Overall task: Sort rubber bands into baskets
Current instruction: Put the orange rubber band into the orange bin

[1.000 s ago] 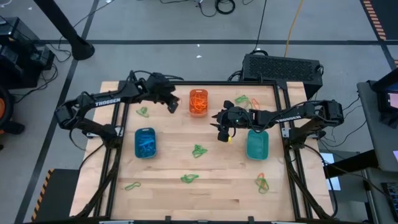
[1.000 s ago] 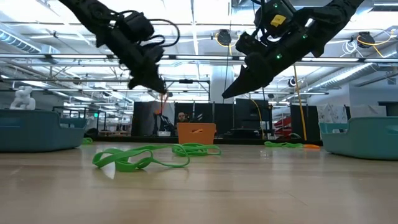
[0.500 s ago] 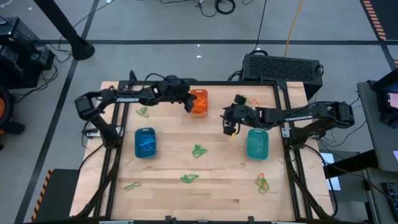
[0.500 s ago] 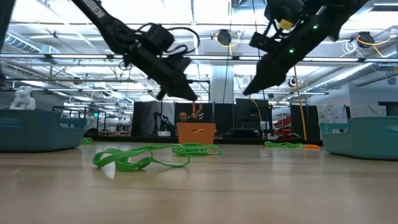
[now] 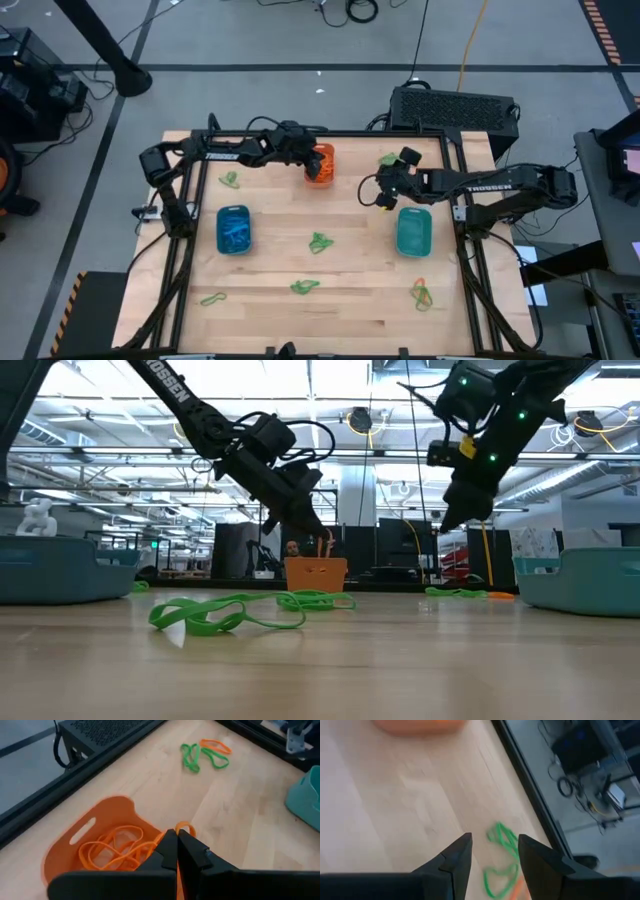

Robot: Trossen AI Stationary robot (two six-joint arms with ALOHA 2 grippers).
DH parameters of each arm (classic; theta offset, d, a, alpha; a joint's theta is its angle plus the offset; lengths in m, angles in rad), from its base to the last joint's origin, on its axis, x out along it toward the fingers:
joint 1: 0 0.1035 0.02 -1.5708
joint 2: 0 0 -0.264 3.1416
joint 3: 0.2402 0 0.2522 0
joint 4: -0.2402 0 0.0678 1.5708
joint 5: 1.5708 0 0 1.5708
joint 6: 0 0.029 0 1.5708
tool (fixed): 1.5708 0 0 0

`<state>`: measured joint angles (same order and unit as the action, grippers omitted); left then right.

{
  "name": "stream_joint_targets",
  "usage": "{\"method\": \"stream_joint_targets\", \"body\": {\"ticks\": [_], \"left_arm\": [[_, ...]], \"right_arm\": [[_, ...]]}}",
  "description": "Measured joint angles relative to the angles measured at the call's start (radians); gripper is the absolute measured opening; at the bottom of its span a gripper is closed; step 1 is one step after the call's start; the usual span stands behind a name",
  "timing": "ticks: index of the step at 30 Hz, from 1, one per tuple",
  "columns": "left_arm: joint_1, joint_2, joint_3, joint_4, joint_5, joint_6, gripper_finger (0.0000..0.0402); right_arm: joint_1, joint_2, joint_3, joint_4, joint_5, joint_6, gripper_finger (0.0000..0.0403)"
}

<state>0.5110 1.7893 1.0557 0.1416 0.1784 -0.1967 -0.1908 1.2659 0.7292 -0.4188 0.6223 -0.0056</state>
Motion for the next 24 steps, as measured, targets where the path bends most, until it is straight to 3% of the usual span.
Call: {"method": "stream_joint_targets", "body": {"ticks": [9,21,24], "left_arm": [[0.0,0.0,0.0,-0.032,-0.064,0.001,0.0033],[0.0,0.0,-0.001,-0.077,-0.111,0.022,0.0108],[0.002,-0.007,0.036,-0.17,-0.101,0.004,0.0124]], "right_arm": [[-0.077,0.001,0.0,-0.067,0.007,0.051,0.0138],[-0.235,0.002,-0.056,-0.116,0.011,0.232,0.0025],[-0.279,0.002,-0.074,-0.114,0.003,0.28,0.001]]}}
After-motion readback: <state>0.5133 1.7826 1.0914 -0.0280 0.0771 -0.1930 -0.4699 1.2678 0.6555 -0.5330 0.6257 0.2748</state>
